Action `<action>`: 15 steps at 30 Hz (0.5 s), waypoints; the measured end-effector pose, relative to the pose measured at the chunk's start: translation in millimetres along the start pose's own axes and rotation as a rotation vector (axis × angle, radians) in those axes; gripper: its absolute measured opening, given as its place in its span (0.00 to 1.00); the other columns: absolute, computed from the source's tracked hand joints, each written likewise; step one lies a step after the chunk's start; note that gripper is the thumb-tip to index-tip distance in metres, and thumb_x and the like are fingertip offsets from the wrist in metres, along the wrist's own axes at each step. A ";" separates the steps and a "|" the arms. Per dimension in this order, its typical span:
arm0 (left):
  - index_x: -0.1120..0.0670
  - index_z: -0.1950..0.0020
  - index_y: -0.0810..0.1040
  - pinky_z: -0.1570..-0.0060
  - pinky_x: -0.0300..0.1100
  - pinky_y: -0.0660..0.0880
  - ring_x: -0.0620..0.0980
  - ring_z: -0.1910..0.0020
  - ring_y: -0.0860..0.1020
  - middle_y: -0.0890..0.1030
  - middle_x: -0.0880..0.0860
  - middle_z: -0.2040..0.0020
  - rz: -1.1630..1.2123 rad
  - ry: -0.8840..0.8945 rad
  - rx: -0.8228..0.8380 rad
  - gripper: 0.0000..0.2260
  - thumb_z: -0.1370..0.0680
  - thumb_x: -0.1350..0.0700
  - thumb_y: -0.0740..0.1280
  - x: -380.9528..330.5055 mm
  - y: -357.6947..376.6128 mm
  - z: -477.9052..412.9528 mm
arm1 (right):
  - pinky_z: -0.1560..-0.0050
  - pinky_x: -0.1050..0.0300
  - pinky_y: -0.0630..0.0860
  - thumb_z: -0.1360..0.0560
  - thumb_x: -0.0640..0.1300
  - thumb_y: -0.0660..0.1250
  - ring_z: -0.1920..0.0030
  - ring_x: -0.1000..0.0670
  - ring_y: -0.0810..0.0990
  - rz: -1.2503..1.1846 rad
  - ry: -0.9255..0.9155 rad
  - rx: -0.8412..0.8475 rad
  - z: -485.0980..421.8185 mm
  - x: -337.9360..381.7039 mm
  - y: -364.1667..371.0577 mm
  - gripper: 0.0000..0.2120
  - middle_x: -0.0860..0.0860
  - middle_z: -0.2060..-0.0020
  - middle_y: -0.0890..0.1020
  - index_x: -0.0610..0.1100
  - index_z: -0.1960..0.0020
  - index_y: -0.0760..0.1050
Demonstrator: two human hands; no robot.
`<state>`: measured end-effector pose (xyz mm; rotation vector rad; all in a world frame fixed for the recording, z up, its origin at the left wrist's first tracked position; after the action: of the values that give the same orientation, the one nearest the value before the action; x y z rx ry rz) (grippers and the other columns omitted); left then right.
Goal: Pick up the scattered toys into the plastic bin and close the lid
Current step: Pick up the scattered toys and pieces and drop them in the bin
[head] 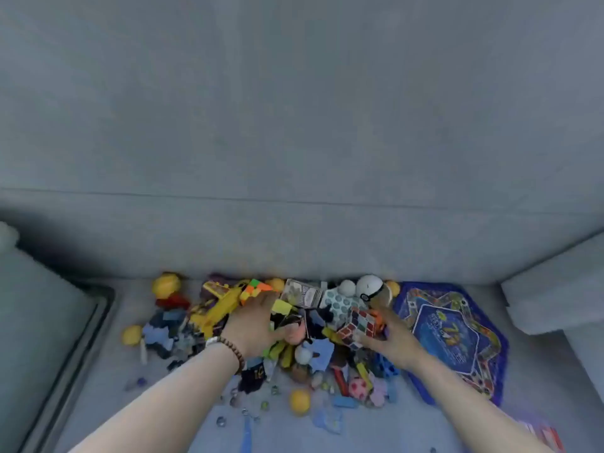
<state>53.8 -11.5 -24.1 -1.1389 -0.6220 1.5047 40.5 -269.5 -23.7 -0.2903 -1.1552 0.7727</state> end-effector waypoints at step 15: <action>0.53 0.26 0.61 0.32 0.48 0.66 0.53 0.29 0.65 0.67 0.52 0.27 0.093 -0.194 -0.074 0.32 0.24 0.38 0.60 69.3 29.8 -78.0 | 0.59 0.72 0.72 0.32 0.47 0.75 0.52 0.61 0.77 -0.081 0.060 0.006 -57.6 -37.6 17.3 0.26 0.60 0.50 0.74 0.52 0.38 0.66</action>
<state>114.4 31.1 -103.3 -1.0983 -0.7710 1.6969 78.4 -272.6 -83.5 -0.2584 -1.1014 0.6924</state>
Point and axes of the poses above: each hand's wrist, its own z-axis away from the middle knuckle, its own y-axis out of the palm, x = y × z, the point moved 6 cm from there along -z, towards the middle knuckle
